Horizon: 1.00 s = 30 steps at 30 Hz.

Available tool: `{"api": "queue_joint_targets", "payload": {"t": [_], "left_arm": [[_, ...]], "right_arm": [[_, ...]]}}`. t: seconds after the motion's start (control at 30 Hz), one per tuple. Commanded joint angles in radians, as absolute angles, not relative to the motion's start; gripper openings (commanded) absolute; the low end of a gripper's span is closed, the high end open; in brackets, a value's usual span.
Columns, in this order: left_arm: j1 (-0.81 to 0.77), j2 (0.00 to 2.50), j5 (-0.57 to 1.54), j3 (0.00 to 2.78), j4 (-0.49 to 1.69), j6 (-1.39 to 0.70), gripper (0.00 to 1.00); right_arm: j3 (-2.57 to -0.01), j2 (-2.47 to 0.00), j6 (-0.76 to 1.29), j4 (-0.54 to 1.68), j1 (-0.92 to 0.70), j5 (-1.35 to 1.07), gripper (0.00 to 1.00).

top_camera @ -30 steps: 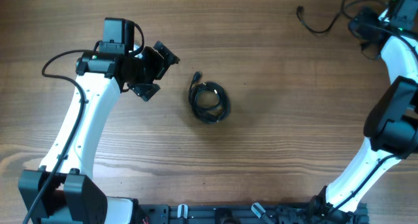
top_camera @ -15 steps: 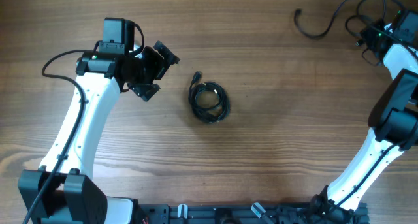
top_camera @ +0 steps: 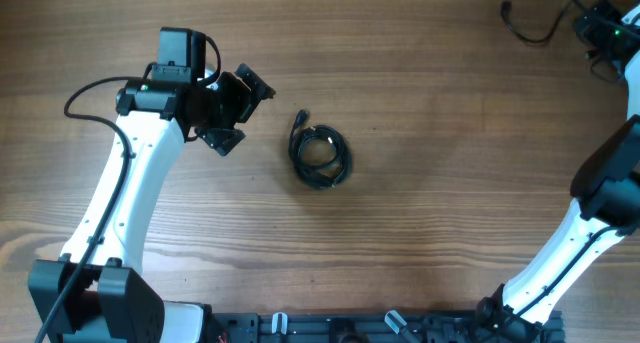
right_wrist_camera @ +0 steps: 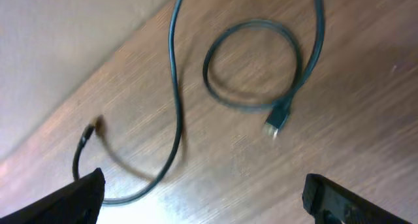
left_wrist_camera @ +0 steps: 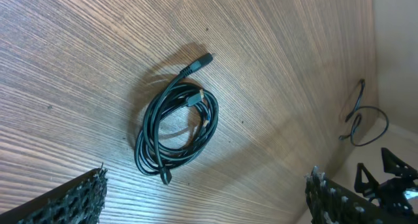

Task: Untangle cables

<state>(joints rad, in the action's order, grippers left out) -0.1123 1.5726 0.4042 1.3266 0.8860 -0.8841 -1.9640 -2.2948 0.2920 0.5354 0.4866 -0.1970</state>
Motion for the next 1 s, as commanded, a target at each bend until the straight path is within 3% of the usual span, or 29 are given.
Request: {"api": "queue_joint_targets", "payload": {"t": [0.0,0.17,0.33,0.43,0.63,0.8,0.97], "left_arm": [[-0.114,1.565,0.391,1.328,0.887,-0.867,1.00],[-0.114,1.565,0.391,1.328,0.888,-0.867,0.99],[-0.108,1.565,0.379,1.328,0.897,-0.866,0.99],[-0.055,1.565,0.367,1.328,0.960,-0.866,1.00],[0.000,1.565,0.392,1.328,1.124,-0.579,1.00],[0.000,1.565,0.390,1.328,1.183,-0.580,1.00],[0.000,1.565,0.339,1.328,1.190,-0.583,1.00]], "right_arm": [[-1.945,-2.302,0.207,0.575,0.455,-0.403,1.00],[-1.888,-2.302,0.326,0.542,0.368,-0.327,1.00],[-1.890,-2.237,0.265,0.617,0.297,-0.405,1.00],[-1.890,-2.052,0.301,0.778,0.297,-0.405,1.00],[-1.890,-1.624,0.218,1.259,0.237,-0.512,1.00],[-1.887,-1.584,0.134,1.481,0.001,-0.518,1.00],[-1.800,-1.584,0.256,1.432,-0.208,-0.513,1.00]]}}
